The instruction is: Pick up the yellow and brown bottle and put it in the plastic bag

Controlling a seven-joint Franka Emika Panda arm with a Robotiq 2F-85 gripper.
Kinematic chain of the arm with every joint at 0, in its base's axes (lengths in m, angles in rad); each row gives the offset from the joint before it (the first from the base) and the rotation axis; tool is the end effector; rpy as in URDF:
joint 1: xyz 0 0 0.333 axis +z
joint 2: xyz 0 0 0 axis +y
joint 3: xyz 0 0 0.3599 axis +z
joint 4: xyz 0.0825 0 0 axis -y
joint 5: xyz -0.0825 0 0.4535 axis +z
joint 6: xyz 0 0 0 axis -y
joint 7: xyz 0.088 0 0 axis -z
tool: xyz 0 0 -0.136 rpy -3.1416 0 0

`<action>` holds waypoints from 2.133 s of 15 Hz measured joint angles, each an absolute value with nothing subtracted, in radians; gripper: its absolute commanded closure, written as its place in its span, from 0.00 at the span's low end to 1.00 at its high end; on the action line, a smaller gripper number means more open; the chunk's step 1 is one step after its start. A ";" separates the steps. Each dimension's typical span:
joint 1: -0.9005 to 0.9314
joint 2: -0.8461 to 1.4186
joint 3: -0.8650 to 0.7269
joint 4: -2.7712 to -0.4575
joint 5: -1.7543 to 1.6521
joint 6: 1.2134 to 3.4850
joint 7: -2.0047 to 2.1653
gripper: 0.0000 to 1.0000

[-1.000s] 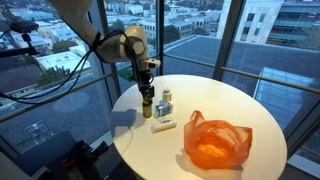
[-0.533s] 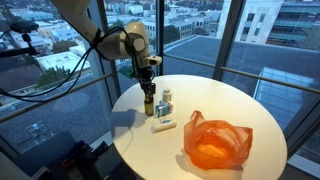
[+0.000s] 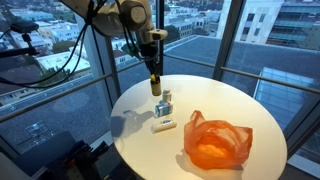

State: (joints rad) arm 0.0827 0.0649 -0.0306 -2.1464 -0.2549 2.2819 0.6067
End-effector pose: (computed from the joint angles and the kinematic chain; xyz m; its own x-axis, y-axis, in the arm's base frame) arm 0.6166 0.0207 0.3537 0.9155 -0.3690 0.1602 -0.3908 -0.9102 0.1373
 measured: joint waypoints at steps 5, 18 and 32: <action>0.017 0.011 -0.044 -2.095 -0.255 2.243 0.607 0.79; -0.143 -0.009 -0.147 -2.018 -0.257 2.233 0.607 0.79; -0.233 0.026 -0.245 -2.066 -0.257 2.233 0.609 0.79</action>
